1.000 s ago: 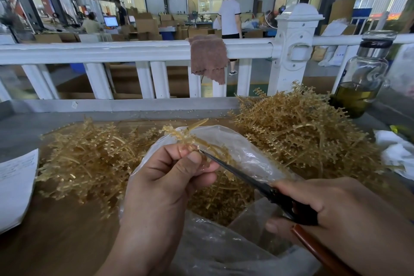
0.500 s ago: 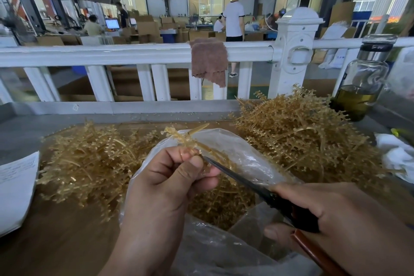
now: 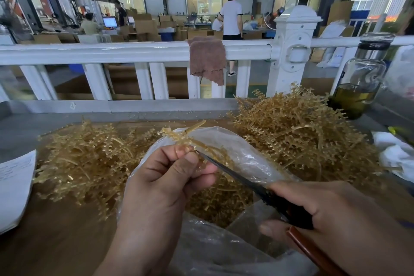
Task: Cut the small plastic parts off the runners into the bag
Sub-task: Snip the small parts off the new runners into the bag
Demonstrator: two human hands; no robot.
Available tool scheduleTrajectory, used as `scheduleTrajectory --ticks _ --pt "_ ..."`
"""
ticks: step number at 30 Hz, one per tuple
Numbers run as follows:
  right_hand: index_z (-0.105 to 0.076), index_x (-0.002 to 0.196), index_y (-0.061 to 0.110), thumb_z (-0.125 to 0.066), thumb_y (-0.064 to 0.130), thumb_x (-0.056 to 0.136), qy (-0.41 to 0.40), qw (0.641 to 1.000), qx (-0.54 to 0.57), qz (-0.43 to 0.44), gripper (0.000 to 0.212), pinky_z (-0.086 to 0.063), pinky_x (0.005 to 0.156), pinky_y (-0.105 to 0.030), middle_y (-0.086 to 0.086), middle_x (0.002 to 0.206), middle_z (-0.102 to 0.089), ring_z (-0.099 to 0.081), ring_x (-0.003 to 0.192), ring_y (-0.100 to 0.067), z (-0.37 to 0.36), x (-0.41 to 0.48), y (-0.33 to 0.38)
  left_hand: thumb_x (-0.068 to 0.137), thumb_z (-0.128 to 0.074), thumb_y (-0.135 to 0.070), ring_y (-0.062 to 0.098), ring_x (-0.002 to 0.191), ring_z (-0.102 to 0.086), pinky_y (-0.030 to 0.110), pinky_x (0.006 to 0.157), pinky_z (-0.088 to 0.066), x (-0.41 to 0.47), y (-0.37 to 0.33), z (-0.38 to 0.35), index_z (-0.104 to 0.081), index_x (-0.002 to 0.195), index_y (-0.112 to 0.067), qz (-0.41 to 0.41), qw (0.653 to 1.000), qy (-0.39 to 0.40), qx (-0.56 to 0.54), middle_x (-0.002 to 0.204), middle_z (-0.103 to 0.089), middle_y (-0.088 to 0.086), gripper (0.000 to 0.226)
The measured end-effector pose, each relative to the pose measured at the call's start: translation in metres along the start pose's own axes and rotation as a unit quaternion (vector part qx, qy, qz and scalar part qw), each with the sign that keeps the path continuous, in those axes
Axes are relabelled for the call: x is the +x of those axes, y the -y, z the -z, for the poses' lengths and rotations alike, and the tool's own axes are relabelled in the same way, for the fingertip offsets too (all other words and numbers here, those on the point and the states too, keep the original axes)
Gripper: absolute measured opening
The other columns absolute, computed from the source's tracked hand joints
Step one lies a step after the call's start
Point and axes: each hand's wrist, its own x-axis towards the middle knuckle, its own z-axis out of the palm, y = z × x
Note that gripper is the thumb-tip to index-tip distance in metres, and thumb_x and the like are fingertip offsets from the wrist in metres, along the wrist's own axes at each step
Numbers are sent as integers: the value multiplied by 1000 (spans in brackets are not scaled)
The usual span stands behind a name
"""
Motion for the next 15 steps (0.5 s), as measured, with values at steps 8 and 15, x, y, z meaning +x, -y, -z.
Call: scheduleTrajectory --ticks 8,15 --pt "-46 118 58 -34 96 61 24 1000 1 -7 69 -51 78 -19 32 106 -61 -56 97 10 3 4 0 70 -70 -23 24 70 -74 27 59 -58 1 4 2 -73 63 -24 6 1000 3 23 77 -72 17 8" --pt "-44 116 60 -31 96 59 30 999 -8 -15 69 -49 81 -18 34 107 -57 -54 96 12 4 3 0 73 -69 -23 22 71 -73 27 59 -58 1 5 2 -72 63 -23 28 1000 11 2 79 -70 14 11"
